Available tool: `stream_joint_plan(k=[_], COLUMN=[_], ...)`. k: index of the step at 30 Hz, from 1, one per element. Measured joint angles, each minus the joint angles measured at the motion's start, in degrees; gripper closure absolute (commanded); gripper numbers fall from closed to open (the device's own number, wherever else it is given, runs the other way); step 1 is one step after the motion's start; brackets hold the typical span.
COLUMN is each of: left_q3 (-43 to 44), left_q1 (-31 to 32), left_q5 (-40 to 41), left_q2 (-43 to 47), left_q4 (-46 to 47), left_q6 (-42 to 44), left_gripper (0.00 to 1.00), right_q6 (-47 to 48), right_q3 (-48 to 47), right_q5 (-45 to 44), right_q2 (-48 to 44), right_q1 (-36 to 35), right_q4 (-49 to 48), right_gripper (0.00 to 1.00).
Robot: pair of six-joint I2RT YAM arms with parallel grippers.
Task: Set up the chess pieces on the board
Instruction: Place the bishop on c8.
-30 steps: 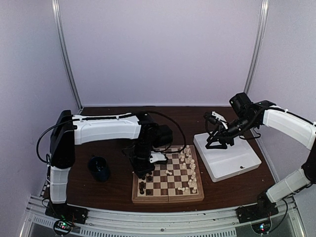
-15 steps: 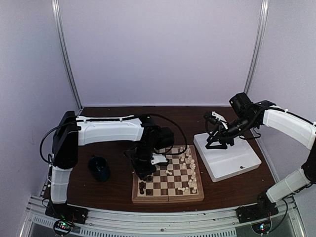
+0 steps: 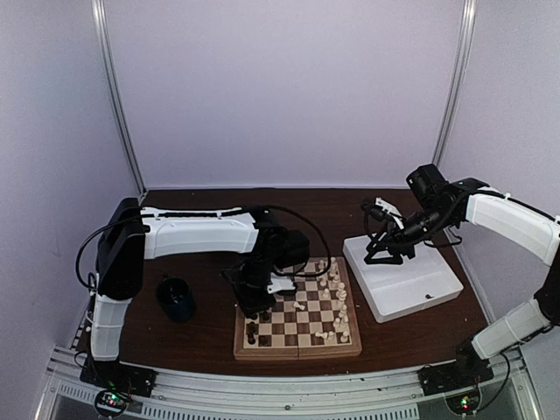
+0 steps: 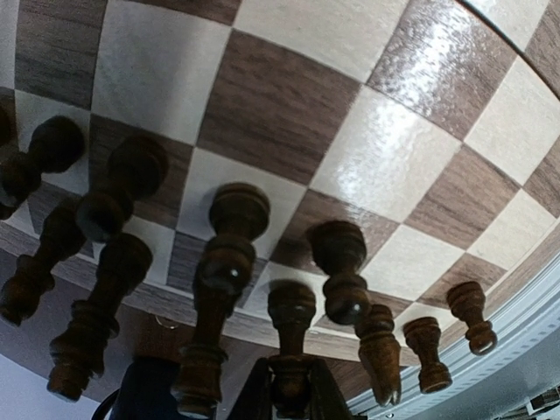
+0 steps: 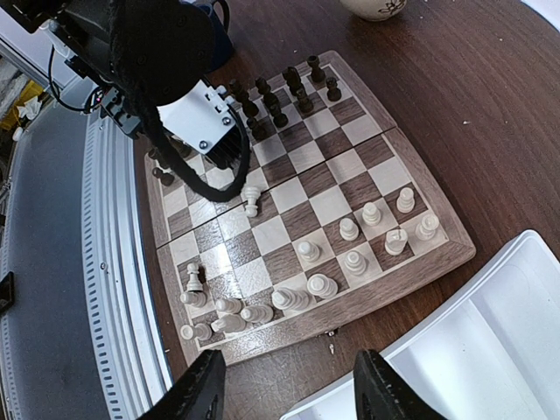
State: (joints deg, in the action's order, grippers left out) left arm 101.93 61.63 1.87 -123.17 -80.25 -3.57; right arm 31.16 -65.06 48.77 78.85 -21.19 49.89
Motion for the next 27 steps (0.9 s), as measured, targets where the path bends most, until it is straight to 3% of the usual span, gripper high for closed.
stream_joint_plan(k=[10, 27], left_q3=[0.0, 1.9], left_q1=[0.5, 0.7], left_q5=[0.4, 1.7], left_q2=[-0.7, 0.5], left_q4=[-0.6, -2.9], left_q6=[-0.1, -0.7], left_gripper=[0.76, 0.74], right_q6=[0.0, 1.3], right_q3=[0.0, -0.4], right_q5=[0.0, -0.3], right_q2=[0.0, 0.0], right_q1=[0.0, 1.7], right_q4=[0.0, 2.3], right_gripper=[0.46, 0.45])
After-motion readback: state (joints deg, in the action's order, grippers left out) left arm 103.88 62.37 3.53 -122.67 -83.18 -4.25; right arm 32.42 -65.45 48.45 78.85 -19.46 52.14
